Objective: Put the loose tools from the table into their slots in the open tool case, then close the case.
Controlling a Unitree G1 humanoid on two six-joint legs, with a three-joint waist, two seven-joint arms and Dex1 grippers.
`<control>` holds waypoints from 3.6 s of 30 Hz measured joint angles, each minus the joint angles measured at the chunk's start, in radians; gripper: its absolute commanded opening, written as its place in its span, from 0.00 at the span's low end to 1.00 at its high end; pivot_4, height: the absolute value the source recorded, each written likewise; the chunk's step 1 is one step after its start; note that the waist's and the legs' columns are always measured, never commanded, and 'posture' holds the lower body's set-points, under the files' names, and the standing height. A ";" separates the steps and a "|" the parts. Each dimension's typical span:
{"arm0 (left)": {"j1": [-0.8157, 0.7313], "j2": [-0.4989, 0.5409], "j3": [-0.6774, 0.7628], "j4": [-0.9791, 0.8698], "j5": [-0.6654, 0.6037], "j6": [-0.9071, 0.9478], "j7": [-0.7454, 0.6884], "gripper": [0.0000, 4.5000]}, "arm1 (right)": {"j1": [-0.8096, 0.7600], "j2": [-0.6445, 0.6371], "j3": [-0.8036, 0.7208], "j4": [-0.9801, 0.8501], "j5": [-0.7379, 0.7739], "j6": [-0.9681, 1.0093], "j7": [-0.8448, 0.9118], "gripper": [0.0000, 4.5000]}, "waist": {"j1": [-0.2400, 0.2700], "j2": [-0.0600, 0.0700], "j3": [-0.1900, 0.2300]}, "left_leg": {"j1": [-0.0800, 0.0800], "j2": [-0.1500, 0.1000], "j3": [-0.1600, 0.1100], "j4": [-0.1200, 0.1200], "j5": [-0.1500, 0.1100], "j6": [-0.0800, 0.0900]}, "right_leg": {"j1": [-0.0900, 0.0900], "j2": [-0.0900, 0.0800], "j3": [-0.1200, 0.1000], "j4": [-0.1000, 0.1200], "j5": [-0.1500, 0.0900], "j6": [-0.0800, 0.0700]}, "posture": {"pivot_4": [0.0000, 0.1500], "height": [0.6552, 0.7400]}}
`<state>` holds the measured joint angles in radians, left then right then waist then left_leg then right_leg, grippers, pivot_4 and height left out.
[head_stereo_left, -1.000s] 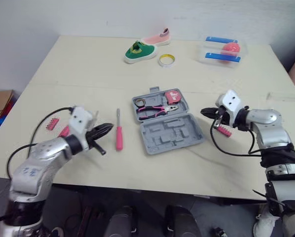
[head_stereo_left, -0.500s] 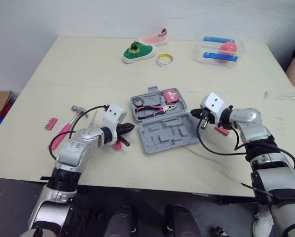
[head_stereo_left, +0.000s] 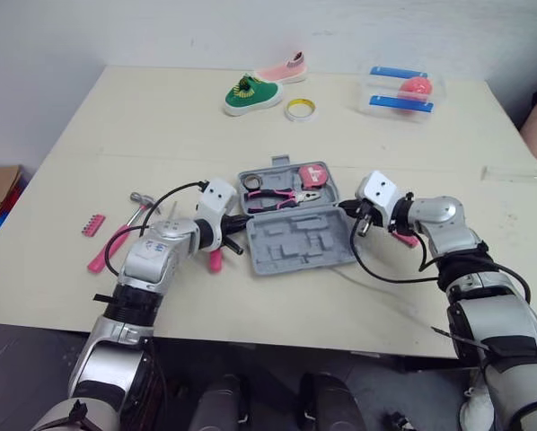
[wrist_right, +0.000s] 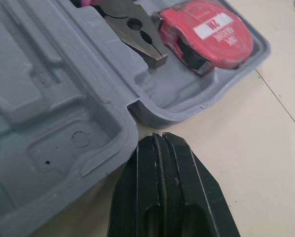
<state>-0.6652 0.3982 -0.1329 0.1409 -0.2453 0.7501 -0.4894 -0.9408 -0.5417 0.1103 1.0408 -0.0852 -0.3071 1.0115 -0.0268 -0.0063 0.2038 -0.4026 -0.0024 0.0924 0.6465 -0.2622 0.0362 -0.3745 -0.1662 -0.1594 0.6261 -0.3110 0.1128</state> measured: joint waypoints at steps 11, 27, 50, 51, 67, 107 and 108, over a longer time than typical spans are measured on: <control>0.098 0.105 -0.054 -0.129 0.003 -0.043 -0.246 0.01 | 0.289 -0.133 -0.020 -0.416 0.145 0.080 0.268 0.00 | 0.005 0.000 0.000 | 0.000 0.000 0.000 0.001 -0.001 0.000 | 0.000 0.000 0.001 0.000 0.000 0.000 | 1.00 1.00; 0.196 0.163 -0.118 -0.259 0.018 -0.076 -0.332 0.01 | 0.638 -0.244 -0.090 -0.876 0.276 0.340 0.226 0.00 | 0.031 0.000 0.000 | 0.000 0.000 0.000 0.002 -0.002 0.000 | 0.000 -0.001 0.000 -0.004 0.000 0.000 | 1.00 1.00; 0.536 0.365 0.543 -0.354 -0.179 -0.272 -0.451 0.68 | 0.881 -0.443 -0.513 -0.686 0.382 0.171 0.217 0.96 | 0.045 0.000 0.000 | 0.000 0.002 0.001 0.001 -0.006 0.002 | 0.000 -0.001 0.000 -0.006 0.000 0.000 | 1.00 1.00; 0.581 0.372 0.613 -0.331 -0.175 -0.283 -0.422 0.77 | 0.894 -0.443 -0.543 -0.661 0.389 0.142 0.219 1.00 | 0.045 0.000 0.000 | 0.001 0.002 0.002 0.001 -0.007 0.003 | 0.000 -0.001 0.000 -0.006 0.001 0.000 | 1.00 1.00; 0.779 0.510 1.058 0.193 -0.109 -0.565 -0.299 0.99 | 0.934 -0.488 -0.708 -0.205 0.419 -0.158 0.186 1.00 | 0.029 0.000 0.000 | 0.003 0.007 0.006 0.001 -0.018 0.001 | -0.001 -0.006 0.003 -0.008 0.001 -0.002 | 1.00 1.00; 0.262 0.240 0.422 -0.498 -0.357 0.516 0.348 0.99 | 0.726 -0.119 -0.351 -1.000 0.721 0.168 0.382 1.00 | 0.051 -0.001 -0.001 | 0.006 0.016 0.010 0.004 -0.013 -0.007 | -0.001 0.015 0.015 -0.004 0.001 -0.006 | 1.00 1.00; 0.239 0.218 0.405 -0.465 -0.333 0.498 0.361 0.99 | 0.725 -0.115 -0.349 -1.003 0.720 0.164 0.382 1.00 | 0.051 -0.001 -0.001 | 0.007 0.016 0.011 0.003 -0.013 -0.007 | -0.001 0.016 0.016 -0.005 0.001 -0.006 | 1.00 1.00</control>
<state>-0.4259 0.6165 0.2722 -0.3239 -0.5784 1.2484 -0.1288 -0.2161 -0.6564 -0.2382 0.0383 0.6348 -0.1433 1.3937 0.0247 -0.0073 0.2032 -0.3960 0.0140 0.1033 0.6500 -0.2752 0.0288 -0.3758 -0.1506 -0.1433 0.6215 -0.3102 0.1067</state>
